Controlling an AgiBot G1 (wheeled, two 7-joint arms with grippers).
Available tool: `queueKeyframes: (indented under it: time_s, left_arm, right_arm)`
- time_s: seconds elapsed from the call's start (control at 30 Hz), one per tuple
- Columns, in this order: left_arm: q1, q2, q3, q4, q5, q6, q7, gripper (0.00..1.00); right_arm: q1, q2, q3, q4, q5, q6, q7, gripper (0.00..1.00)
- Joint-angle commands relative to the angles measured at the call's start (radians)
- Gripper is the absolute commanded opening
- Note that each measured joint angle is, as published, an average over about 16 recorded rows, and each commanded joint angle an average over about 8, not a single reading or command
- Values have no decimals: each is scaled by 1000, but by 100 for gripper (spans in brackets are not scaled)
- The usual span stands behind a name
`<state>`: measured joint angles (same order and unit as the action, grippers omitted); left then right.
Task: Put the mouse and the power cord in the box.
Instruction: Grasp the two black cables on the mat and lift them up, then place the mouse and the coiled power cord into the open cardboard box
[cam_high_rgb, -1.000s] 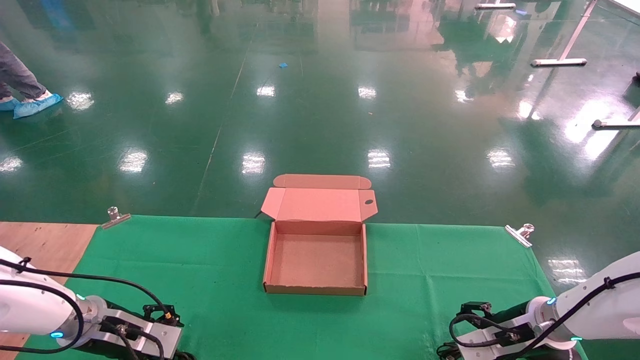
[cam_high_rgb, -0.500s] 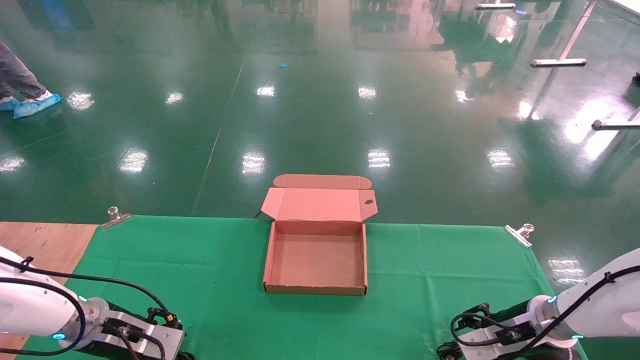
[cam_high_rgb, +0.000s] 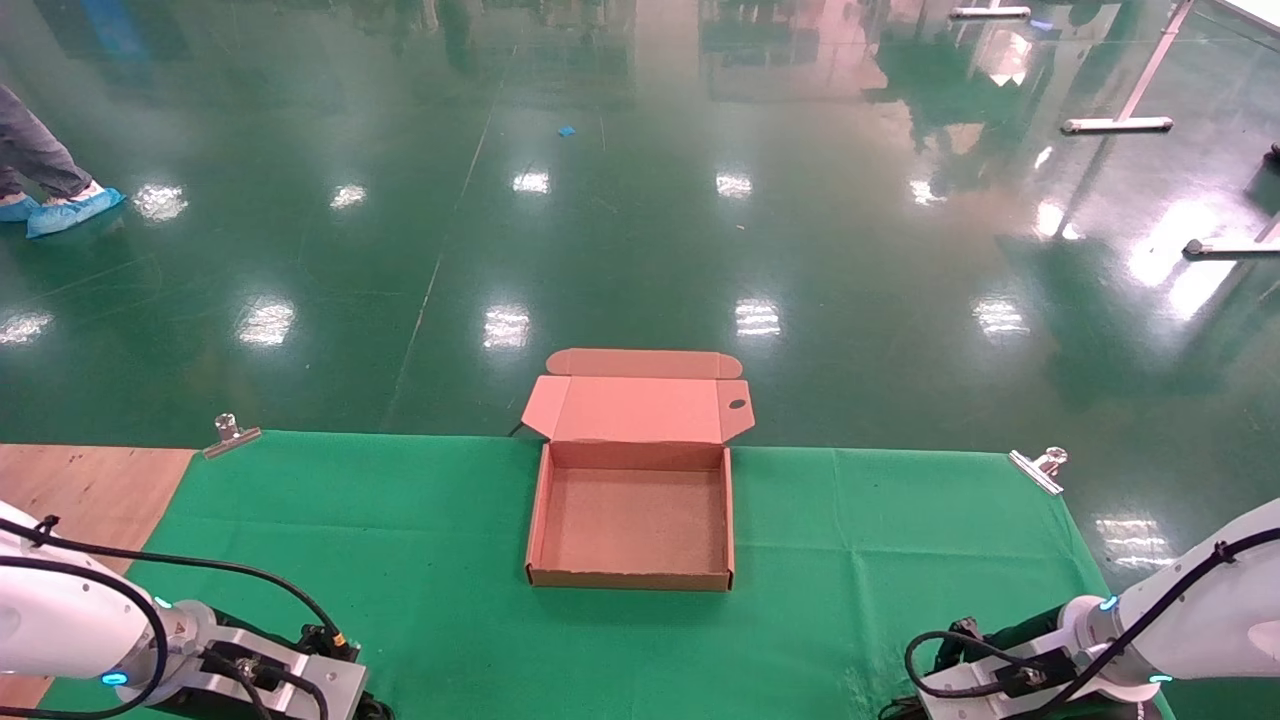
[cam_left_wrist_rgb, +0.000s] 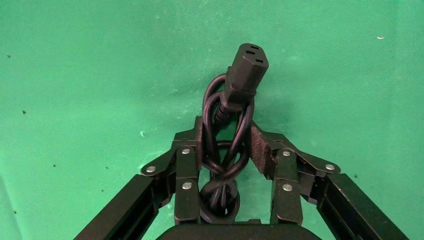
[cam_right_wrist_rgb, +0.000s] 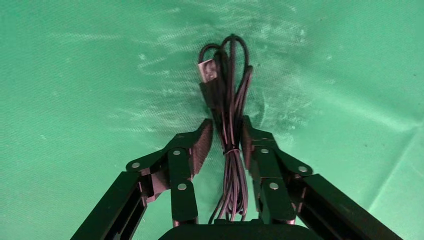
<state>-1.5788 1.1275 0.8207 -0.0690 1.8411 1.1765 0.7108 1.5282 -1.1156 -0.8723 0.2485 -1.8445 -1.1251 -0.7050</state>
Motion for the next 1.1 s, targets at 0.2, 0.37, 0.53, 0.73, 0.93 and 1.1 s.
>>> queueKeyframes:
  time_s: [0.2, 0.37, 0.53, 0.73, 0.93, 1.1]
  left_arm:
    - [-4, 0, -2, 17, -3, 6, 10, 0]
    - [-21, -2, -2, 22, -3, 21, 12, 0]
    - [-58, -8, 0, 18, -1, 46, 12, 0]
    - [-122, -17, 2, 0, 3, 95, 6, 0]
    - [-204, -22, 7, -39, 11, 153, -14, 0]
    - [-281, -20, 13, -93, 23, 196, -46, 0]
  right_arm:
    - [7, -5, 2, -20, 5, -12, -13, 0]
    - [19, 0, 5, -22, 10, -30, -19, 0]
    - [48, 17, 15, -1, 26, -63, -22, 0]
    - [103, 56, 32, 67, 50, -126, -14, 0]
    - [164, 105, 51, 190, 77, -207, 34, 0]
    - [206, 138, 70, 331, 102, -261, 121, 0]
